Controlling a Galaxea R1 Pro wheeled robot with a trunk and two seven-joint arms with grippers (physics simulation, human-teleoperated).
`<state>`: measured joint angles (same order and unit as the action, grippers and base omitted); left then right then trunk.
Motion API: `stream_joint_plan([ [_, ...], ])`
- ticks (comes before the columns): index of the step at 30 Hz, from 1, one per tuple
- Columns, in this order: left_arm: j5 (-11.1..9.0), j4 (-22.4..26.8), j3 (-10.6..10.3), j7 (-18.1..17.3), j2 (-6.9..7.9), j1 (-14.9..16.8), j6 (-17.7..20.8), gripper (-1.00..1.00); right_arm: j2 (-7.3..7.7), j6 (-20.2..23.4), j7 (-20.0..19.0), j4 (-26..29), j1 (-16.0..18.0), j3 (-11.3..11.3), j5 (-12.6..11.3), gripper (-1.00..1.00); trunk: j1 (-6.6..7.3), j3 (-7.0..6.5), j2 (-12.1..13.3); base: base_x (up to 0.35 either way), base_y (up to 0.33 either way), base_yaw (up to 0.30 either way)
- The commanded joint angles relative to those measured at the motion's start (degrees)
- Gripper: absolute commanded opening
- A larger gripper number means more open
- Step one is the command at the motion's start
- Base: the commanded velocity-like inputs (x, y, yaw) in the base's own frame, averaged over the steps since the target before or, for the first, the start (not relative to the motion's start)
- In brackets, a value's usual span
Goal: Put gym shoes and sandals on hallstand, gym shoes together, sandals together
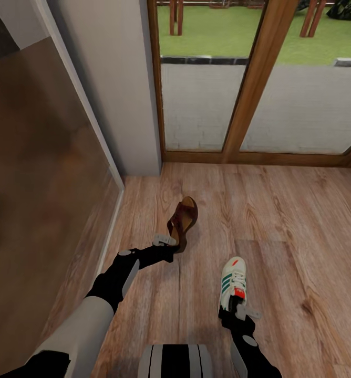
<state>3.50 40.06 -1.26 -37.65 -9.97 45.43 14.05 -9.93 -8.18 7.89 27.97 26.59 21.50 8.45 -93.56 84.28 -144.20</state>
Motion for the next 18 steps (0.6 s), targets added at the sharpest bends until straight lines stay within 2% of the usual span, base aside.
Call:
stream_joint_plan([
  [1, 0.51, 0.10, 0.12, -0.32, -0.03, 0.01, 0.19, -1.00, -0.07, -0.14, 0.02, -0.02, 0.04, 0.39, 0.60, 1.00, 0.01, 0.03, -0.01, 0.014, 0.000, 0.000],
  [12, 0.50, 0.10, 0.12, -0.32, -0.03, 0.01, 0.19, -1.00, -0.07, -0.09, 0.02, 0.02, 0.04, 0.54, 0.60, 1.00, 0.01, 0.03, -0.01, 0.004, 0.000, 0.000],
  [13, 0.49, 0.10, 0.12, -0.32, -0.03, 0.01, 0.19, -1.00, -0.07, -0.09, 0.00, 0.03, 0.04, 0.54, 0.60, -1.00, 0.01, 0.03, -0.01, 0.000, 0.000, 0.000],
  [18, 0.47, 0.10, 0.12, -0.32, -0.03, 0.01, 0.19, -1.00, -0.07, -0.09, -0.02, 0.06, 0.04, 0.55, 0.60, -1.00, 0.01, 0.03, -0.01, 0.000, 0.000, 0.000],
])
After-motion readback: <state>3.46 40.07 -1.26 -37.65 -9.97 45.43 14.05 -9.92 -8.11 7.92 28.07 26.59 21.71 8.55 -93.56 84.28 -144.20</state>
